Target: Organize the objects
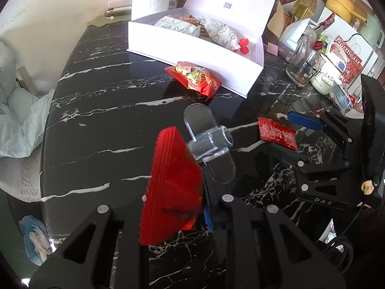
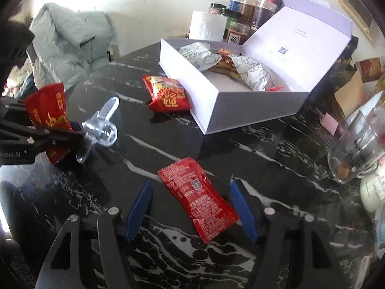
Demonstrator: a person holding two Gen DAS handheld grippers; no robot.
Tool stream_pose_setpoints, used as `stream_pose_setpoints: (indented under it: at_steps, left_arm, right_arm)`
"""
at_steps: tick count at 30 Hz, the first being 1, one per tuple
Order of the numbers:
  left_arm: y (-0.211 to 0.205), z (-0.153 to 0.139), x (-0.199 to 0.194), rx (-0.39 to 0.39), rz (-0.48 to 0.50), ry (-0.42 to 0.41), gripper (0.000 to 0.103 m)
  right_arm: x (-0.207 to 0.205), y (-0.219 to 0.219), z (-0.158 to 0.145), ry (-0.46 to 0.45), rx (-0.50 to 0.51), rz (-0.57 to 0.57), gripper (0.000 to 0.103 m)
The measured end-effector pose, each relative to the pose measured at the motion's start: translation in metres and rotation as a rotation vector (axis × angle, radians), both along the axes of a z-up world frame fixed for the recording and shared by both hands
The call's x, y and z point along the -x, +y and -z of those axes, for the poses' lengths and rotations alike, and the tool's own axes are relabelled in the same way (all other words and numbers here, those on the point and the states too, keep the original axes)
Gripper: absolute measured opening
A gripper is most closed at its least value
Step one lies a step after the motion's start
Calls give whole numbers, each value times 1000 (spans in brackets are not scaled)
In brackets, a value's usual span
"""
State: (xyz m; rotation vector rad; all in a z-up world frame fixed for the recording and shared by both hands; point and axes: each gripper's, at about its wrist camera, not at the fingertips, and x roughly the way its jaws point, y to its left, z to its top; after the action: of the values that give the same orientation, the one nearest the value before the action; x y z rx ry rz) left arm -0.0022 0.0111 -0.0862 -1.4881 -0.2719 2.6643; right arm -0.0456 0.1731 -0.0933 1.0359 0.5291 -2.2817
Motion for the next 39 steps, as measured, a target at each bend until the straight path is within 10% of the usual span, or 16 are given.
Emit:
stream_pose_setpoints:
  at_steps: [4, 7, 10, 39]
  left_arm:
    - [3, 2, 4, 7, 10, 7, 19]
    - [5, 2, 8, 12, 20, 13, 19]
    - [7, 2, 9, 16, 28, 16, 19]
    - [-6, -21, -6, -29, -10, 66, 19]
  right_arm:
    - [12, 14, 5, -95, 87, 36, 67]
    - [9, 16, 3, -76, 88, 37, 25]
    - [9, 16, 3, -83, 88, 57, 19]
    - [-23, 13, -38, -93, 251, 12, 15]
